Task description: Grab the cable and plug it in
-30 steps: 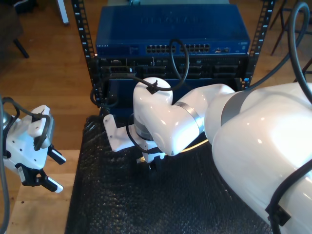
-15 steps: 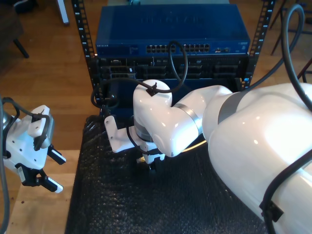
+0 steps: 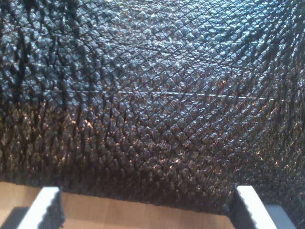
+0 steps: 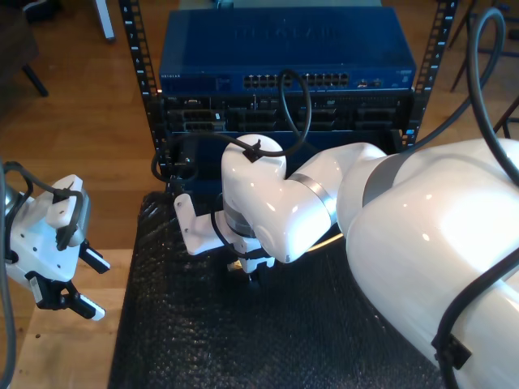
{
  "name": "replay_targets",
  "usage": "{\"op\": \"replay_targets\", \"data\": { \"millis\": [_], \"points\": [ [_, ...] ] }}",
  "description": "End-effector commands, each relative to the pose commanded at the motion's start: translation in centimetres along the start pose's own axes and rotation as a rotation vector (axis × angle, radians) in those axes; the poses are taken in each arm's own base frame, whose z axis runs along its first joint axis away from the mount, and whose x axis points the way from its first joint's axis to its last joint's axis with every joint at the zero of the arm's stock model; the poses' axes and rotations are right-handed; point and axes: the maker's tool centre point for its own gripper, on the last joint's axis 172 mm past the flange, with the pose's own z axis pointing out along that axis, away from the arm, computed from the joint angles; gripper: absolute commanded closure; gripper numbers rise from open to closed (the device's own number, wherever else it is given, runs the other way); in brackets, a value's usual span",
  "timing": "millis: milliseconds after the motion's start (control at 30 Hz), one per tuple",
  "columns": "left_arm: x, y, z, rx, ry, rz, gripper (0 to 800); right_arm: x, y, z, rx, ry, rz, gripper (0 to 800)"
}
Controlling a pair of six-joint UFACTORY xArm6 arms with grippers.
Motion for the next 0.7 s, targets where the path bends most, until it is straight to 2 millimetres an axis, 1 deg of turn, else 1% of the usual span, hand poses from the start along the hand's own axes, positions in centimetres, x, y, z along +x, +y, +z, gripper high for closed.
{"op": "replay_targets", "data": {
  "millis": [267, 500, 700],
  "points": [
    [0.0, 0.0, 0.0, 0.000, 0.001, 0.000, 0, -0.1, 0.0, 0.1, -0.003, -0.005, 0.006, 434],
    [0.0, 0.0, 0.0, 0.000, 0.001, 0.000, 0, -0.8, 0.3, 0.1, -0.028, -0.053, 0.004, 490],
    [0.0, 0.0, 0.0, 0.000, 0.001, 0.000, 0, -1.1, 0.2, 0.2, -0.037, -0.077, 0.008, 497]
  ]
}}
